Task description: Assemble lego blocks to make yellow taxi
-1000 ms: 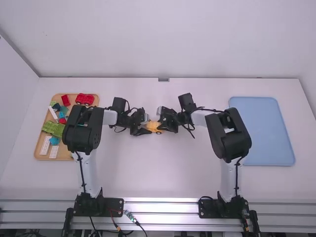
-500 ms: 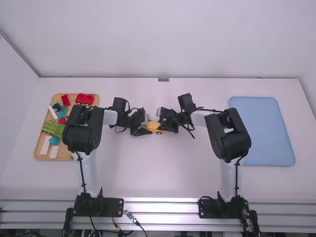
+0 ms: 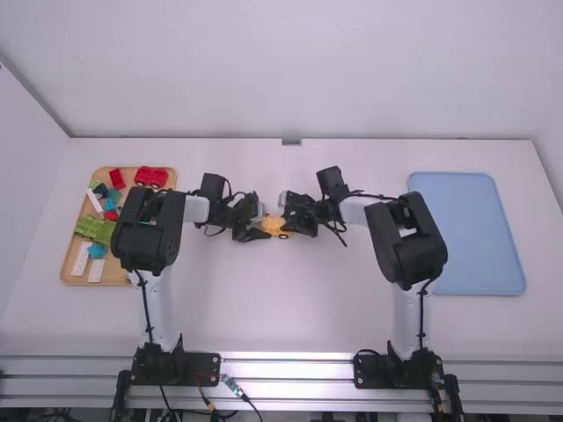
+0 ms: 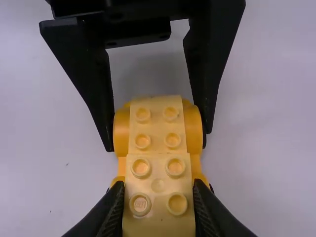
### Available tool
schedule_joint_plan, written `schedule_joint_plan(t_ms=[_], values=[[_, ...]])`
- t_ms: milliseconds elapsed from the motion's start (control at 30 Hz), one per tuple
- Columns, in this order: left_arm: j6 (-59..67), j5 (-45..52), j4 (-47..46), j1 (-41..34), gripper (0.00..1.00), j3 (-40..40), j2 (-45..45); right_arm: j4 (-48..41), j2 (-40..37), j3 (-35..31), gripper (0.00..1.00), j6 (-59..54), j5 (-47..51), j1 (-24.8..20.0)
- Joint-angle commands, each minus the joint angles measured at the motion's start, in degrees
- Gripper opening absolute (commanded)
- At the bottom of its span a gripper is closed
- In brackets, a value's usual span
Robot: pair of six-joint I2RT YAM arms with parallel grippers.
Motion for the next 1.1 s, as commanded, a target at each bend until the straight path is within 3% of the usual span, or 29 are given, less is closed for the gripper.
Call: schedule_joint_plan(t_ms=[0,100,300,400,1067], values=[[-0.4,1.2,-0.9,-0.7,0.57,-0.3,1.1,-0.7,0.8,-0.4,0.39,0.4,4.6,0.4],[-0.4,1.2,-0.8,-0.7,0.56,-0.3,1.1,-0.7,0.8,-0.4,0.57,0.6,4.6,0.7],[-0.4,1.2,-0.9,-0.7,0.56,-0.3,1.1,-0.7,0.8,-0.4,0.74,0.6,4.6,0.6],[-0.4,1.2,-0.9,-0.7,0.56,-0.3,1.1,-0.7,0.5,-0.4,0.99,0.5,3.9,0.7],[-1.9,1.1,-0.5,-0.7,0.56,-0.3,1.1,-7.7,-9.2,-0.4,1.00,-4.6,2.8,-0.7]])
